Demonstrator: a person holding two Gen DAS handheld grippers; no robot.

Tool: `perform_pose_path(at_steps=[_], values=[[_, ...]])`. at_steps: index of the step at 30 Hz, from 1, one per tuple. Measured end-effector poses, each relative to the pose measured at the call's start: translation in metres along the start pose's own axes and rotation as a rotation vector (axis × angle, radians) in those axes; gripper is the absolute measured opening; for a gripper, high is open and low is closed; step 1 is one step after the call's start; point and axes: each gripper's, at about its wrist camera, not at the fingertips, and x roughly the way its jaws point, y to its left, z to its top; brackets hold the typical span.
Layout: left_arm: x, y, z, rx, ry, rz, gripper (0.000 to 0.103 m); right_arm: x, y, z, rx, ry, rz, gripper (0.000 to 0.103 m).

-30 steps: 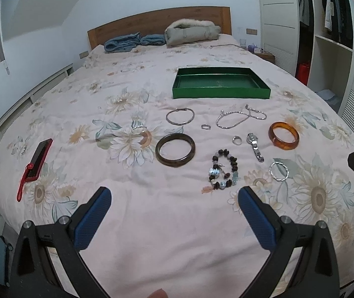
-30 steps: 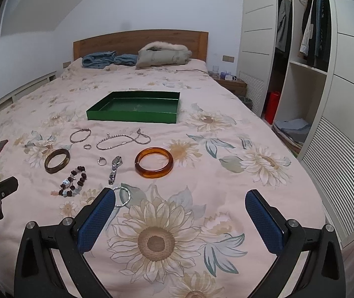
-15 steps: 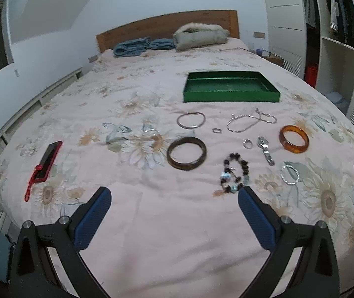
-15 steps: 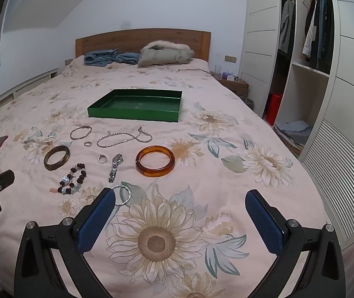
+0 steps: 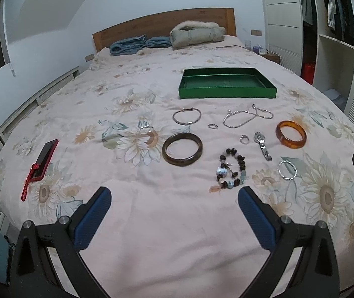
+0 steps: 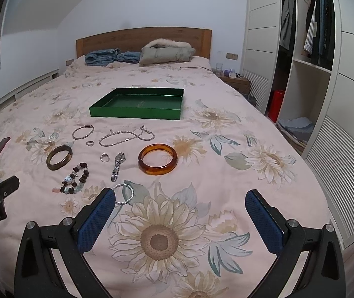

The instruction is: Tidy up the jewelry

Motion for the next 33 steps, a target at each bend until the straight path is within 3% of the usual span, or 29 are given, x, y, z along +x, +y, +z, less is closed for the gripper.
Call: perform_pose_path(at_steps=[6, 14, 19, 29, 33], values=[[0.005, 0.008, -0.002, -0.027, 0.047, -0.022, 0.103, 0.0, 0.0, 0.0, 0.001, -0.015, 0.017, 0.102], [0.011, 0.023, -0.017, -0.036, 0.074, 0.002, 0.103, 0.008, 0.007, -0.006, -0.018, 0.014, 0.075, 0.103], [0.024, 0.022, -0.019, -0.038, 0.103, -0.076, 0.102, 0.025, 0.008, -0.012, -0.003, 0.065, 0.136, 0.101], [0.066, -0.016, 0.001, 0.031, 0.139, -0.232, 0.101, 0.079, 0.017, -0.017, -0.024, 0.193, 0.324, 0.057], [0.092, -0.033, 0.009, 0.066, 0.171, -0.262, 0.101, 0.099, 0.029, -0.017, -0.081, 0.225, 0.388, 0.05]])
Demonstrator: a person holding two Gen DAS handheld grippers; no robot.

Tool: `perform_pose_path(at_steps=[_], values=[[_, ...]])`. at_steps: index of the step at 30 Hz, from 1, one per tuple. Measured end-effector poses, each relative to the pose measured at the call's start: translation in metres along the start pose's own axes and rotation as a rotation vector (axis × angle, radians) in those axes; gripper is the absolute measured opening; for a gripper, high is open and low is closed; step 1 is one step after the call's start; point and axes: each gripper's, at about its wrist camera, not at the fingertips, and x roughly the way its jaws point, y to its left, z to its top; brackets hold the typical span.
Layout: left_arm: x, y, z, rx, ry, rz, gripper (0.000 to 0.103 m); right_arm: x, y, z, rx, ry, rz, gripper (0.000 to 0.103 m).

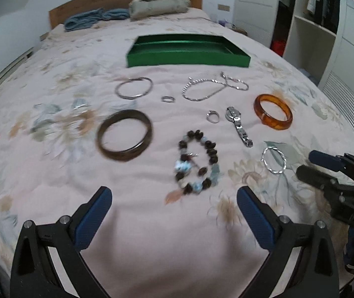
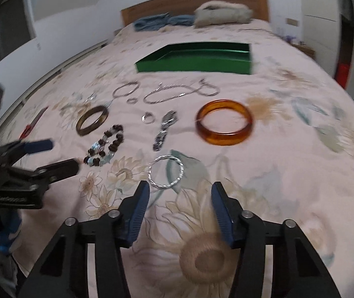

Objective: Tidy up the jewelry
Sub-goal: 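Grasp the dark beaded bracelet with the left tool while the right tool grasps the twisted silver bangle, then carry both pieces into the green tray and open both tools to release them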

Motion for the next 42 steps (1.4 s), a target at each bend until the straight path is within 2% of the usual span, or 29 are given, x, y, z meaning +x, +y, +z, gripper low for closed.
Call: perform_pose_path(at_steps=[8, 11, 17, 19, 22, 24, 25, 31, 42], values=[[0.047, -0.011, 0.013, 0.046, 0.068, -0.006, 0.098, 0.03, 0.004, 0.01, -0.106, 0.05, 0.102, 0.044], [0.058, -0.011, 0.015, 0.055, 0.081, -0.002, 0.09, 0.035, 0.005, 0.012, -0.145, 0.061, 0.116, 0.041], [0.062, -0.012, 0.016, 0.096, 0.073, -0.001, 0.065, 0.048, 0.013, 0.017, -0.232, 0.086, 0.114, 0.04], [0.06, -0.012, 0.015, 0.103, 0.071, -0.01, 0.054, 0.051, 0.016, 0.017, -0.253, 0.092, 0.109, 0.04], [0.055, -0.009, 0.015, 0.095, 0.066, -0.038, 0.024, 0.054, 0.022, 0.016, -0.287, 0.097, 0.084, 0.039], [0.052, -0.006, 0.016, 0.079, 0.064, -0.059, 0.022, 0.053, 0.023, 0.015, -0.291, 0.095, 0.075, 0.039], [0.049, -0.004, 0.015, 0.075, 0.057, -0.069, 0.016, 0.052, 0.022, 0.015, -0.289, 0.093, 0.072, 0.039], [0.034, 0.0, 0.008, 0.051, 0.032, -0.111, 0.015, 0.046, 0.022, 0.012, -0.268, 0.06, 0.052, 0.038], [-0.014, 0.002, 0.008, 0.037, -0.059, -0.192, 0.015, 0.004, 0.017, 0.007, -0.192, -0.032, 0.056, 0.038]])
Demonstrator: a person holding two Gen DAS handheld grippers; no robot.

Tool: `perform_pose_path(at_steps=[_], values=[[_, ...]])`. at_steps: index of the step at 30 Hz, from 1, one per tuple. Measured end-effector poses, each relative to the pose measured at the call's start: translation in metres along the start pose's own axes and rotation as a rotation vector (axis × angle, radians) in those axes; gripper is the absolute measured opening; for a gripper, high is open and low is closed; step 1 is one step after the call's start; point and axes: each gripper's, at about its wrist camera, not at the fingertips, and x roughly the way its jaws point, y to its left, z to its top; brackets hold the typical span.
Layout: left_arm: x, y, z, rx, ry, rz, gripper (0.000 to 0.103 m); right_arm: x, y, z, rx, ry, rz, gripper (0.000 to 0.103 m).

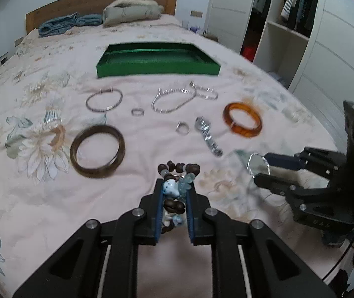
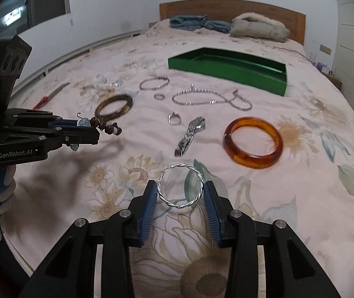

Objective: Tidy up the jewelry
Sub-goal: 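Carry both pieces into the green tray and open both tools to release them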

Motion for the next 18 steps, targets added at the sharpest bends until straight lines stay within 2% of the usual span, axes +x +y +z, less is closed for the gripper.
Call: perform_pose_path(at_steps=[7, 12, 18], values=[[-0.034, -0.001, 0.049, -0.007, -0.091, -0.016, 0.015, -0.038, -0.004, 0.036, 0.004, -0.092, -0.012, 0.038], [-0.059, 0.007, 0.109, -0.004, -0.158, 0.026, 0.015, -0.066, -0.02, 0.089, 0.011, -0.166, -0.043, 0.038], [-0.079, 0.025, 0.194, -0.009, -0.218, 0.088, 0.015, -0.096, -0.053, 0.173, 0.047, -0.26, -0.101, 0.038]])
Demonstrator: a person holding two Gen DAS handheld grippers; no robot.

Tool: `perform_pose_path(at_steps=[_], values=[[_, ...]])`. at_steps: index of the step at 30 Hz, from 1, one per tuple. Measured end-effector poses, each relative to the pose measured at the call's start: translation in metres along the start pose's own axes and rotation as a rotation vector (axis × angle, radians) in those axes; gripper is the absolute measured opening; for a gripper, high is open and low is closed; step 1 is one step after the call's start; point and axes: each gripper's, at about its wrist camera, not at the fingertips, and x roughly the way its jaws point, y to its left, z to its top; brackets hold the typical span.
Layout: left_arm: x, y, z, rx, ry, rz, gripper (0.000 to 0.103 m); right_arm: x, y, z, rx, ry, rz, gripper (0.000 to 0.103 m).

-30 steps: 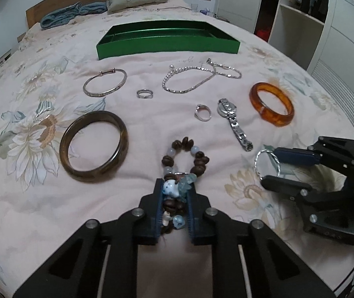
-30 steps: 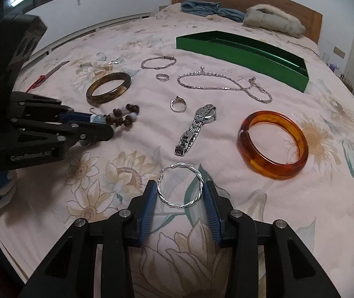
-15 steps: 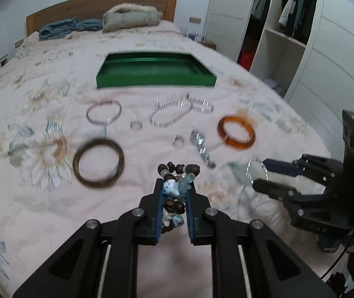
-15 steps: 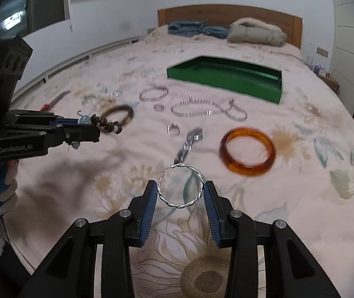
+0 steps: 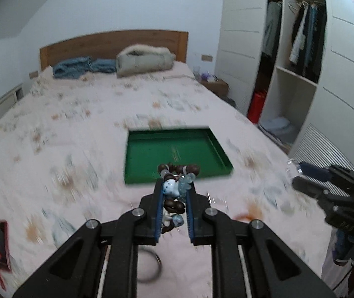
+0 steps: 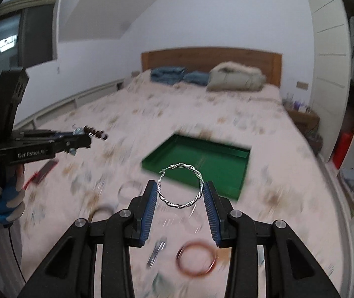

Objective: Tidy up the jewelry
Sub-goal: 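Carry both pieces into the green tray and open both tools to release them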

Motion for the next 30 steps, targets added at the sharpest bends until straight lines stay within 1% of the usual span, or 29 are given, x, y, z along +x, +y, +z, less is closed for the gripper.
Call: perform_pose_path(at_steps=[4, 5, 7, 8, 12, 14, 15, 18, 22, 25, 28, 30], values=[[0.015, 0.01, 0.045, -0.005, -0.012, 0.031, 0.015, 0.016, -0.017, 0.053, 0.014, -0.04, -0.048, 0.038], [0.022, 0.013, 0.055, -0.007, -0.014, 0.036, 0.015, 0.022, -0.021, 0.06, 0.016, -0.046, -0.056, 0.038], [0.039, 0.018, 0.064, -0.011, -0.009, 0.047, 0.015, 0.038, -0.027, 0.067, 0.024, -0.044, -0.062, 0.038], [0.052, 0.02, 0.067, -0.017, 0.001, 0.044, 0.015, 0.054, -0.032, 0.069, 0.03, -0.036, -0.065, 0.038], [0.113, 0.026, 0.062, -0.021, 0.063, 0.037, 0.015, 0.111, -0.047, 0.06, 0.056, 0.023, -0.066, 0.038], [0.149, 0.029, 0.055, -0.025, 0.107, 0.035, 0.015, 0.15, -0.056, 0.049, 0.064, 0.07, -0.066, 0.038], [0.165, 0.03, 0.051, -0.025, 0.127, 0.036, 0.015, 0.159, -0.056, 0.044, 0.066, 0.083, -0.067, 0.038], [0.219, 0.033, 0.039, -0.027, 0.192, 0.037, 0.015, 0.205, -0.069, 0.028, 0.076, 0.145, -0.069, 0.038], [0.269, 0.038, 0.026, -0.044, 0.249, 0.044, 0.015, 0.254, -0.084, 0.008, 0.084, 0.223, -0.077, 0.038], [0.297, 0.043, 0.017, -0.048, 0.293, 0.067, 0.015, 0.284, -0.093, -0.003, 0.065, 0.293, -0.088, 0.038], [0.32, 0.046, 0.006, -0.037, 0.335, 0.106, 0.015, 0.301, -0.097, -0.011, 0.051, 0.346, -0.102, 0.038], [0.328, 0.046, 0.001, -0.026, 0.35, 0.123, 0.015, 0.308, -0.097, -0.016, 0.038, 0.372, -0.115, 0.038]])
